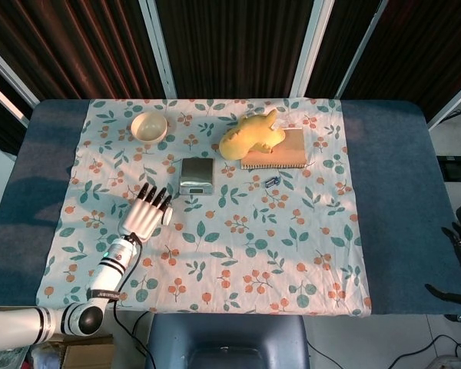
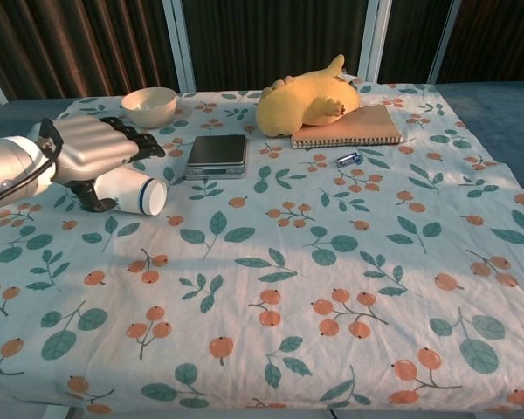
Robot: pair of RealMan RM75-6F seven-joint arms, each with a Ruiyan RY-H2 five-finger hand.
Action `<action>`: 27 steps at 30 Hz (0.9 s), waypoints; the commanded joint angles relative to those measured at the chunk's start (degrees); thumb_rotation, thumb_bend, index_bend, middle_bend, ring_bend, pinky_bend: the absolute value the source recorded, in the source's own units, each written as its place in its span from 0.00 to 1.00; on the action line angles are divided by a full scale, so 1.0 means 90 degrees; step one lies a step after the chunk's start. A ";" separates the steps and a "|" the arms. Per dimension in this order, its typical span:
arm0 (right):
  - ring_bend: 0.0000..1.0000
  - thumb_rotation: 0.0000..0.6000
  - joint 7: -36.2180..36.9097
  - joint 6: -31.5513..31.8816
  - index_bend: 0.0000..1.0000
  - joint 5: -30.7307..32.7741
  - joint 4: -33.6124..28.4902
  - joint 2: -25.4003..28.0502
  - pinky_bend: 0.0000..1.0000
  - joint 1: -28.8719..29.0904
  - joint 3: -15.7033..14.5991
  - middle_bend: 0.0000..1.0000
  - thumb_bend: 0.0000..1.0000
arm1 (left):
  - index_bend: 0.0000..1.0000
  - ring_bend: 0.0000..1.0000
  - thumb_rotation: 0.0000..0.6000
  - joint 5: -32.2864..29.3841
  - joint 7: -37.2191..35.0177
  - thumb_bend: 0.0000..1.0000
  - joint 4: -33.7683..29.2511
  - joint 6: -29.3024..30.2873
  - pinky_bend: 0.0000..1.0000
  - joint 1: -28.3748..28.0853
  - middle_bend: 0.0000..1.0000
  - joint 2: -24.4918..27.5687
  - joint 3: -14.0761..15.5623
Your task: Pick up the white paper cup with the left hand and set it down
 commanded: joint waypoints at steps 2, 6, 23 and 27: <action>0.00 1.00 -0.0047 -0.0059 0.00 -0.0001 -0.0012 -0.0035 0.00 0.0031 -0.0013 0.00 0.00 | 0.00 0.00 1.00 -0.0698 0.0406 0.35 -0.0094 0.0075 0.00 -0.0385 0.00 -0.0192 0.0072; 0.00 1.00 -0.0066 -0.0086 0.00 0.0018 -0.0005 -0.0051 0.00 0.0043 -0.0018 0.00 0.00 | 0.00 0.00 1.00 -0.0829 0.0350 0.35 0.0010 0.0092 0.00 -0.0501 0.00 -0.0270 0.0072; 0.00 1.00 0.0060 -0.0158 0.00 0.0094 0.0125 -0.0007 0.00 0.0020 -0.0054 0.00 0.00 | 0.08 0.00 1.00 -0.1731 0.0599 0.43 0.0419 0.0130 0.00 -0.0903 0.13 -0.0495 0.0291; 0.00 1.00 0.0072 -0.0195 0.00 0.0103 0.0199 -0.0022 0.00 0.0027 -0.0067 0.00 0.00 | 0.29 0.01 1.00 -0.1623 0.0477 0.46 0.0525 0.0178 0.00 -0.0893 0.24 -0.0549 0.0382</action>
